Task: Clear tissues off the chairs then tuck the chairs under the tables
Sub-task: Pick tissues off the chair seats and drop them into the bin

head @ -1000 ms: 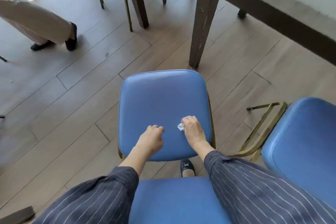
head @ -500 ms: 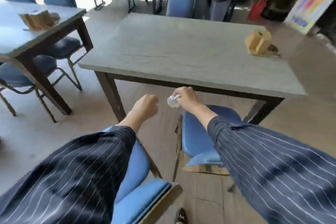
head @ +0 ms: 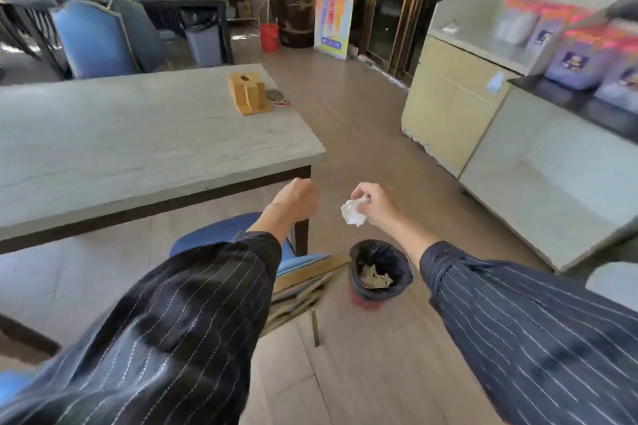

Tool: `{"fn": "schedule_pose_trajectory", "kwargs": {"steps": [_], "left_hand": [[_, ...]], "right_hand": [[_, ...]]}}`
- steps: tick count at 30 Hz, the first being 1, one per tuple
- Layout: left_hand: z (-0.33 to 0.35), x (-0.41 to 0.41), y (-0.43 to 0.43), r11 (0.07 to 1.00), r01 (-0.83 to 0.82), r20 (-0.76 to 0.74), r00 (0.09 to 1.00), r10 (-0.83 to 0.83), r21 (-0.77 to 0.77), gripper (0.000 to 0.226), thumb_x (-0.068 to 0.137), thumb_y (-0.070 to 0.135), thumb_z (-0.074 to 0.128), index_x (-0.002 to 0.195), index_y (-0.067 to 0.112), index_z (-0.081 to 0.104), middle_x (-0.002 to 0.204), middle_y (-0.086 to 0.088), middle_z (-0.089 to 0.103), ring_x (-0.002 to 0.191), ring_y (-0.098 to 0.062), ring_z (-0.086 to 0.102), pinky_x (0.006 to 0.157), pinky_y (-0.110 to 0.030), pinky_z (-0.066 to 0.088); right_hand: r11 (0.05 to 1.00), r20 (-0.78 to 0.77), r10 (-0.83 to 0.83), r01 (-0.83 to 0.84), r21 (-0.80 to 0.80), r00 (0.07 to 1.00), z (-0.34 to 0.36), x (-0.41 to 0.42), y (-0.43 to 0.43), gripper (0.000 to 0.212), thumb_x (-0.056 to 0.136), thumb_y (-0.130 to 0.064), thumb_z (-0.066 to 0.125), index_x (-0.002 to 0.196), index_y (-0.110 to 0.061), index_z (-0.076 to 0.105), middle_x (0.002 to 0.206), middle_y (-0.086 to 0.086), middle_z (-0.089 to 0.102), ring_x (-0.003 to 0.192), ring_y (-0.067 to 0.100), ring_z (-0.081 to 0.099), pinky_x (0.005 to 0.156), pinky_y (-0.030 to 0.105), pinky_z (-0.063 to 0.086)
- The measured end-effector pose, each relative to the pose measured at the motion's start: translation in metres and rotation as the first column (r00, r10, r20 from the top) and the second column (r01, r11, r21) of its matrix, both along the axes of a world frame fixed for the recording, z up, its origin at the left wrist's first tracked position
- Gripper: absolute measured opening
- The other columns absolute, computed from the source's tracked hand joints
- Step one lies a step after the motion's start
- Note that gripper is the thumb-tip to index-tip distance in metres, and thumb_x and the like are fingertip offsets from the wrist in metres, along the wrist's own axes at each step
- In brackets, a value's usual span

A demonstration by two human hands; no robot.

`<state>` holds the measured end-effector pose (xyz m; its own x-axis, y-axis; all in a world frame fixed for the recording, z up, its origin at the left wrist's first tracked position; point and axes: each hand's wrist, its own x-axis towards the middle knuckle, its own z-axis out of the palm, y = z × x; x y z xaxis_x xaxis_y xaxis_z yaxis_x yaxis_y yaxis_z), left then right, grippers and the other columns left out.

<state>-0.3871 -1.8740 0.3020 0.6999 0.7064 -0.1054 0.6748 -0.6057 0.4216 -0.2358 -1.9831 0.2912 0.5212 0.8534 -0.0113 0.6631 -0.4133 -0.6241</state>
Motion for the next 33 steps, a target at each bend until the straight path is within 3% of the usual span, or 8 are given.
{"fn": "schedule_pose_trajectory", "kwargs": {"steps": [3, 6, 9, 15, 20, 26, 30, 33], "left_hand": [[-0.015, 0.077, -0.030, 0.994, 0.036, -0.035, 0.999, -0.040, -0.105, 0.032, 0.090, 0.002, 0.038, 0.109, -0.002, 0.064, 0.117, -0.018, 0.064, 0.109, -0.035, 0.060, 0.087, -0.038, 0.049], [-0.035, 0.143, -0.050, 0.992, 0.107, -0.161, 0.980, -0.117, -0.068, 0.031, 0.095, 0.011, 0.041, 0.116, 0.000, 0.060, 0.125, -0.016, 0.060, 0.114, -0.032, 0.057, 0.094, -0.036, 0.045], [-0.064, 0.187, -0.063, 0.978, 0.111, -0.164, 0.977, -0.140, -0.175, 0.036, 0.098, 0.014, 0.034, 0.127, 0.002, 0.053, 0.134, -0.015, 0.054, 0.123, -0.030, 0.052, 0.100, -0.034, 0.040], [-0.171, 0.243, -0.040, 0.978, 0.058, -0.205, 0.974, -0.100, -0.198, 0.024, 0.084, 0.005, 0.046, 0.098, 0.000, 0.065, 0.105, -0.019, 0.069, 0.095, -0.037, 0.064, 0.070, -0.032, 0.045], [-0.273, 0.281, -0.029, 0.961, -0.036, -0.171, 0.985, -0.011, -0.273, 0.028, 0.088, 0.004, 0.043, 0.110, 0.003, 0.062, 0.109, -0.017, 0.065, 0.102, -0.035, 0.061, 0.085, -0.039, 0.051], [-0.413, 0.292, -0.032, 0.919, -0.118, -0.256, 0.966, 0.019, -0.375, 0.032, 0.091, 0.008, 0.044, 0.119, 0.010, 0.059, 0.120, -0.012, 0.059, 0.111, -0.028, 0.054, 0.093, -0.035, 0.051], [-0.498, 0.293, -0.034, 0.921, -0.080, -0.307, 0.951, -0.044, -0.381, 0.040, 0.093, 0.011, 0.045, 0.132, 0.014, 0.052, 0.135, -0.006, 0.052, 0.126, -0.022, 0.045, 0.107, -0.030, 0.037], [-0.552, 0.294, -0.036, 0.945, 0.024, -0.323, 0.937, -0.135, -0.328, 0.045, 0.092, 0.015, 0.048, 0.137, 0.018, 0.046, 0.139, -0.001, 0.050, 0.133, -0.019, 0.036, 0.114, -0.029, 0.024]], "right_hand": [[0.998, -0.035, -0.040, 0.038, -0.048, 0.999, -0.027, 0.057, -0.028, 0.024, 0.076, -0.003, 0.050, 0.077, -0.020, 0.065, 0.075, 0.004, 0.063, 0.071, 0.023, 0.058, 0.052, 0.024, 0.041], [0.995, -0.100, -0.059, 0.051, -0.082, 0.993, -0.055, 0.104, -0.046, 0.026, 0.076, 0.002, 0.046, 0.080, -0.011, 0.068, 0.081, 0.007, 0.064, 0.076, 0.022, 0.057, 0.049, 0.020, 0.037], [0.992, -0.135, -0.084, 0.070, -0.104, 0.987, -0.083, 0.141, -0.055, 0.027, 0.075, 0.003, 0.044, 0.081, -0.006, 0.068, 0.079, 0.008, 0.063, 0.075, 0.022, 0.055, 0.050, 0.021, 0.036], [0.977, -0.181, -0.140, 0.106, -0.187, 0.974, -0.171, 0.202, -0.034, 0.027, 0.080, 0.002, 0.042, 0.085, -0.004, 0.068, 0.086, 0.012, 0.064, 0.075, 0.023, 0.054, 0.054, 0.024, 0.037], [0.950, -0.219, -0.206, 0.142, -0.279, 0.954, -0.275, 0.247, 0.001, 0.023, 0.081, -0.002, 0.044, 0.085, -0.005, 0.067, 0.089, 0.012, 0.065, 0.080, 0.024, 0.056, 0.062, 0.028, 0.041], [0.921, -0.273, -0.246, 0.136, -0.365, 0.930, -0.403, 0.277, 0.037, 0.021, 0.087, -0.008, 0.049, 0.097, -0.005, 0.067, 0.101, 0.011, 0.065, 0.092, 0.026, 0.060, 0.057, 0.021, 0.038], [0.917, -0.292, -0.257, 0.137, -0.374, 0.921, -0.487, 0.291, 0.053, 0.023, 0.088, -0.010, 0.048, 0.101, -0.007, 0.067, 0.104, 0.013, 0.065, 0.094, 0.026, 0.060, 0.078, 0.035, 0.052], [0.923, -0.289, -0.250, 0.137, -0.360, 0.924, -0.542, 0.299, 0.059, 0.023, 0.091, -0.012, 0.049, 0.101, -0.004, 0.067, 0.101, 0.013, 0.068, 0.093, 0.024, 0.063, 0.071, 0.027, 0.052]]}}
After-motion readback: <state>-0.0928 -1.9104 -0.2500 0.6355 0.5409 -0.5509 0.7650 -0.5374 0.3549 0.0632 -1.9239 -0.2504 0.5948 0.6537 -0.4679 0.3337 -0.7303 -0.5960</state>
